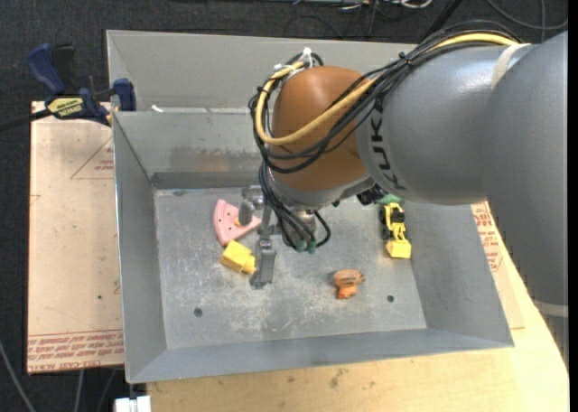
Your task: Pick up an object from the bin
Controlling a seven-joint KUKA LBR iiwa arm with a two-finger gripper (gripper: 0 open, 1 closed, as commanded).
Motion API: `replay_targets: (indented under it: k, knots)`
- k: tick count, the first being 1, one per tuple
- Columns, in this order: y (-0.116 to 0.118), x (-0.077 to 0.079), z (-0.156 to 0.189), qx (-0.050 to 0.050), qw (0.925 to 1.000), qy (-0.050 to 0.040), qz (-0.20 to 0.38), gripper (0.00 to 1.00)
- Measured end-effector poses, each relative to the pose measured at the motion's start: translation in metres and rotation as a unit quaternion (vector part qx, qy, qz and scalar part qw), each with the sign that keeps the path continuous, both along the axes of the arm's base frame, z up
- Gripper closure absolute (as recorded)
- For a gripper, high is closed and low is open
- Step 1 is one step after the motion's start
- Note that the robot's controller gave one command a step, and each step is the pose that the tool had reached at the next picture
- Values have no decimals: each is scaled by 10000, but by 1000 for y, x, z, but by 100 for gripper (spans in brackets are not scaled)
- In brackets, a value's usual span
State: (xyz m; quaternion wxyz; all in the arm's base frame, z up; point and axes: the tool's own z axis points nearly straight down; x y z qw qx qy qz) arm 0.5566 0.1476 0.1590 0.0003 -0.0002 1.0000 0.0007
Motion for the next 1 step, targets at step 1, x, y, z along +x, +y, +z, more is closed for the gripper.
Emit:
replay_targets:
  k: [1]
  knots:
    - [-3,3,-40,13,9978,-39,-663,0]
